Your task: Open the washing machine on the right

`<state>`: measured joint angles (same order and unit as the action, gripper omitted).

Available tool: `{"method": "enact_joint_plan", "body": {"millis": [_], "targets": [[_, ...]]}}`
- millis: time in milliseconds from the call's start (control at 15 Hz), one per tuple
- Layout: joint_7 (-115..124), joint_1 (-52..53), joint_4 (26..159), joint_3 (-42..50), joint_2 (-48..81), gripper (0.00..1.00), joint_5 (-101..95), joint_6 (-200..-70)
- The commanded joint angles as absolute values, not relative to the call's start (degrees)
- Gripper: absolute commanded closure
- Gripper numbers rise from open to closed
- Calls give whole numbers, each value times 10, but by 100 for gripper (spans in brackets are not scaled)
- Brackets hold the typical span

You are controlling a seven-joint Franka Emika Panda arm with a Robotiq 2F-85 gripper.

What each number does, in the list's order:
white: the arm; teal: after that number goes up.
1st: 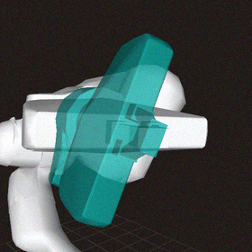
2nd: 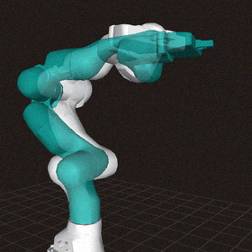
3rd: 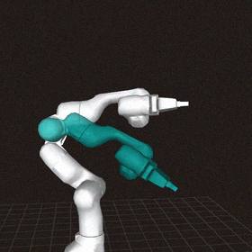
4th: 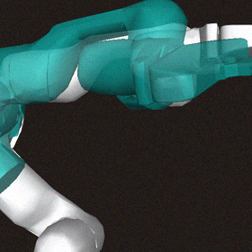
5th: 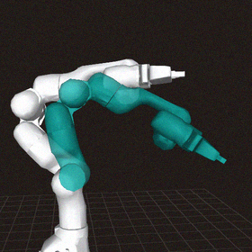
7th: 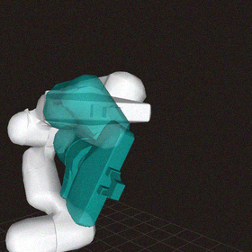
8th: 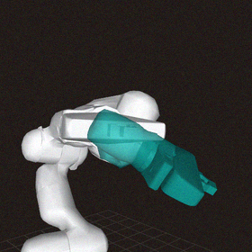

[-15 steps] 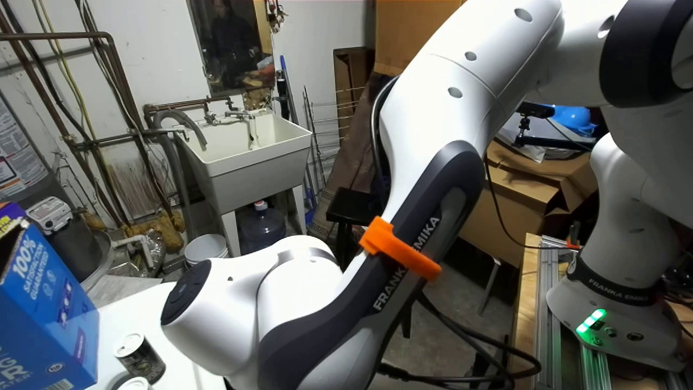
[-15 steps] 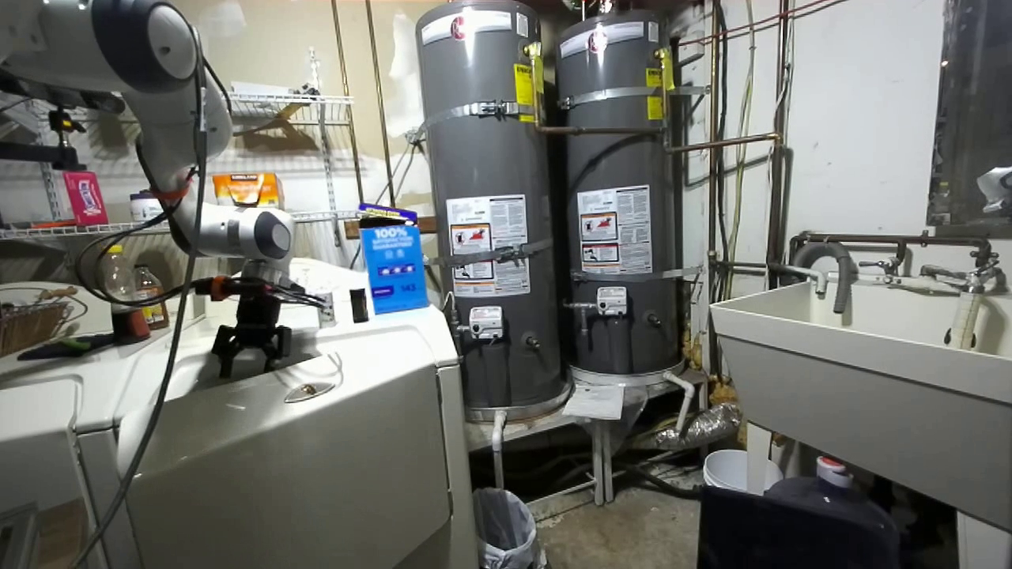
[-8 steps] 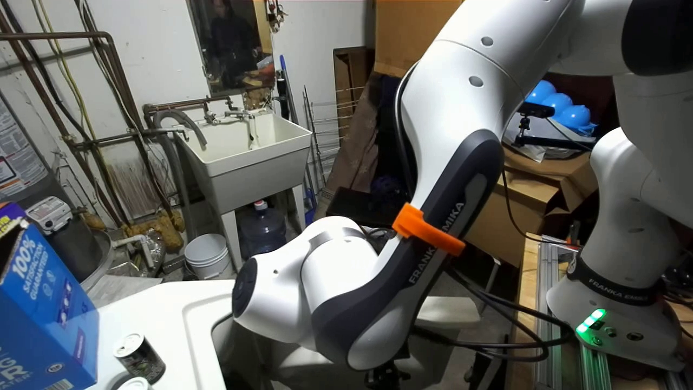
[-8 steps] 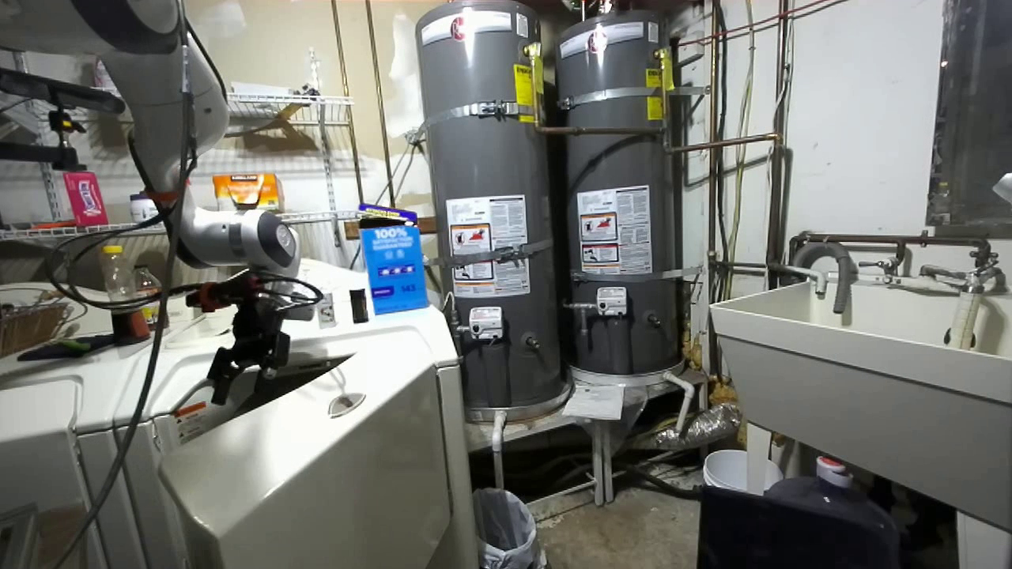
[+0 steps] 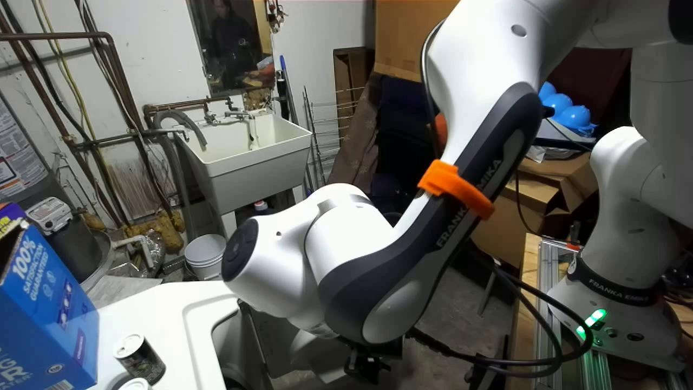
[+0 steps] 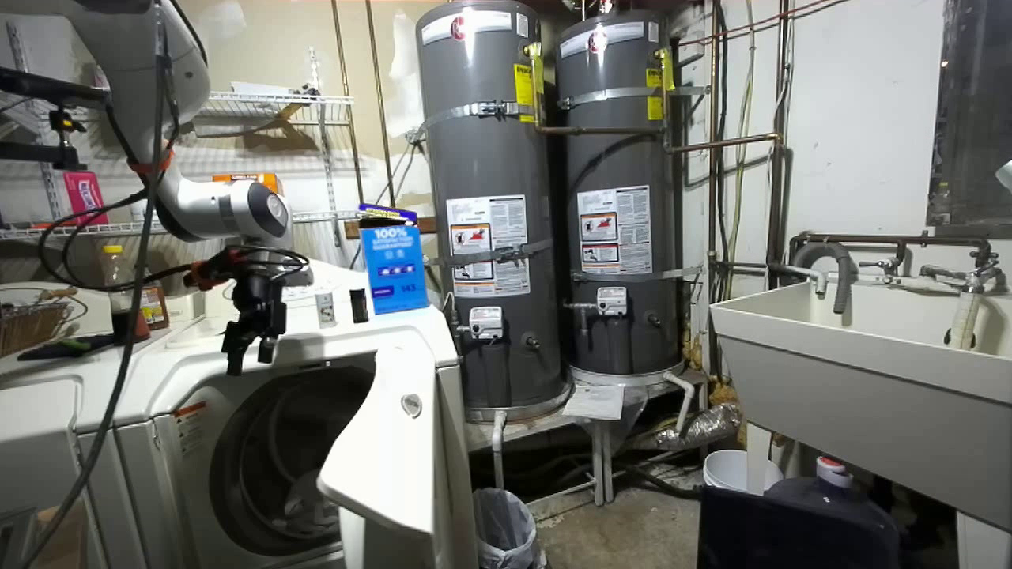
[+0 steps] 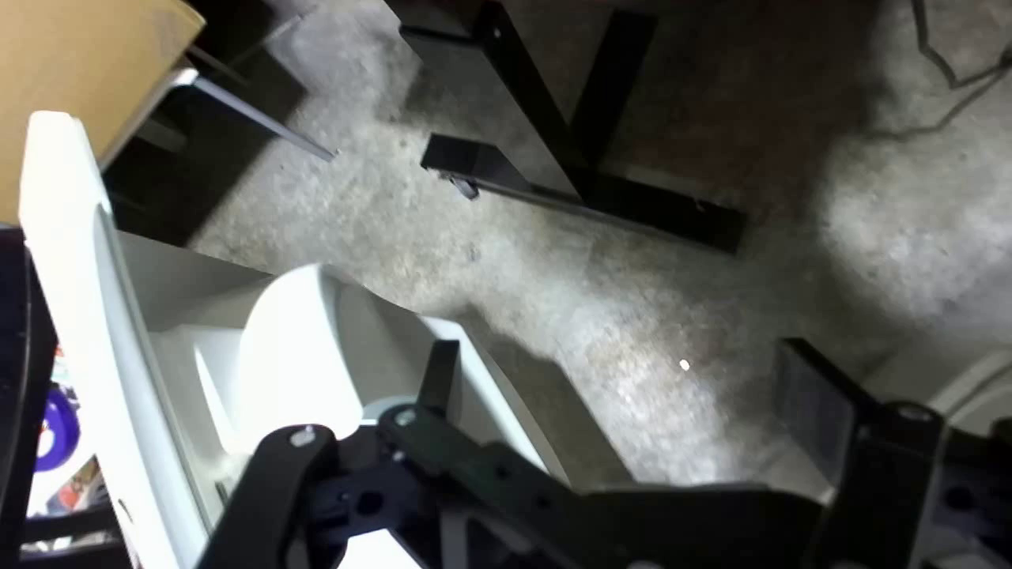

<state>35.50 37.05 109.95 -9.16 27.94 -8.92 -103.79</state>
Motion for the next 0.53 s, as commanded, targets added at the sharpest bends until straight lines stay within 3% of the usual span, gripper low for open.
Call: {"method": "enact_joint_plan", "body": {"millis": [0,467], "targets": [[356,367,1091,-120,233,0,-86,-1098],[394,353,1104,-116,231,0,-71,-1062]]}}
